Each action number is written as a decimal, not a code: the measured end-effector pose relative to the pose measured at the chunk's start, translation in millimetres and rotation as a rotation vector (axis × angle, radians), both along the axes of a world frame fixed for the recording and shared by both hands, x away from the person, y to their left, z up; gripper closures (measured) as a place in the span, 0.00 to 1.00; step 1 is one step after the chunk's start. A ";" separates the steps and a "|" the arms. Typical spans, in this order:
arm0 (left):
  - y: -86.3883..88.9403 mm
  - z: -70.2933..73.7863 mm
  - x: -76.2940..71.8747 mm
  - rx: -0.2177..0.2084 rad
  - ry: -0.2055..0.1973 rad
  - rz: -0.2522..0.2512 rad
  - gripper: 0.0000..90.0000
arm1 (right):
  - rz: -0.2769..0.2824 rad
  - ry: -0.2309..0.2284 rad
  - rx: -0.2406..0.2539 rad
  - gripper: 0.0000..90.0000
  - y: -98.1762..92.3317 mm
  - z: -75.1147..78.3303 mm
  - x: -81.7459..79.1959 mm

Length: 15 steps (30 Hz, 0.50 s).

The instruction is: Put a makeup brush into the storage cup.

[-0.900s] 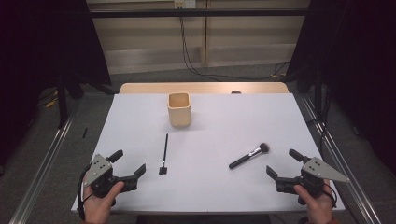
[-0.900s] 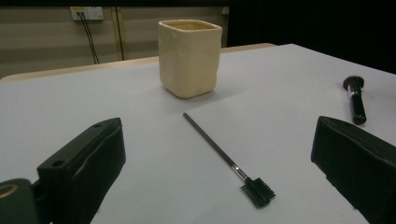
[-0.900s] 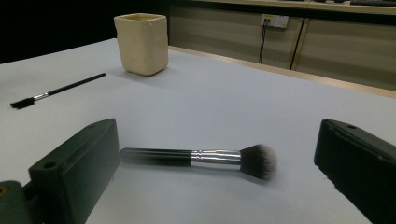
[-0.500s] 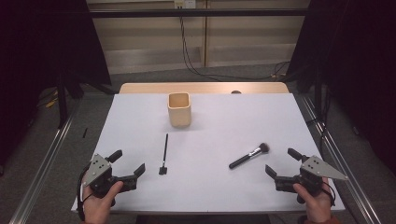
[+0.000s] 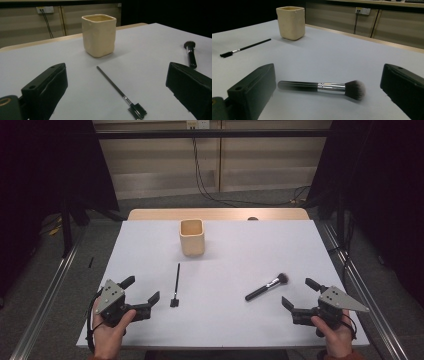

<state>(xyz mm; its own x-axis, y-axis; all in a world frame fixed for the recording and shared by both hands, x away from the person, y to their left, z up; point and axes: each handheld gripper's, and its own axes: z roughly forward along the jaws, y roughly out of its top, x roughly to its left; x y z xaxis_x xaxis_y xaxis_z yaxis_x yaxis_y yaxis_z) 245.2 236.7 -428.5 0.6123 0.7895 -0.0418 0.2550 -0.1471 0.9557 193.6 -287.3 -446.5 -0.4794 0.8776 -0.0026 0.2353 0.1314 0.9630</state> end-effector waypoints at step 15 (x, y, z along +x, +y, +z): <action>-19.8 7.0 29.2 0.018 -0.012 -0.016 0.04 | 0.001 0.014 -0.010 0.00 0.2 -0.9 -0.4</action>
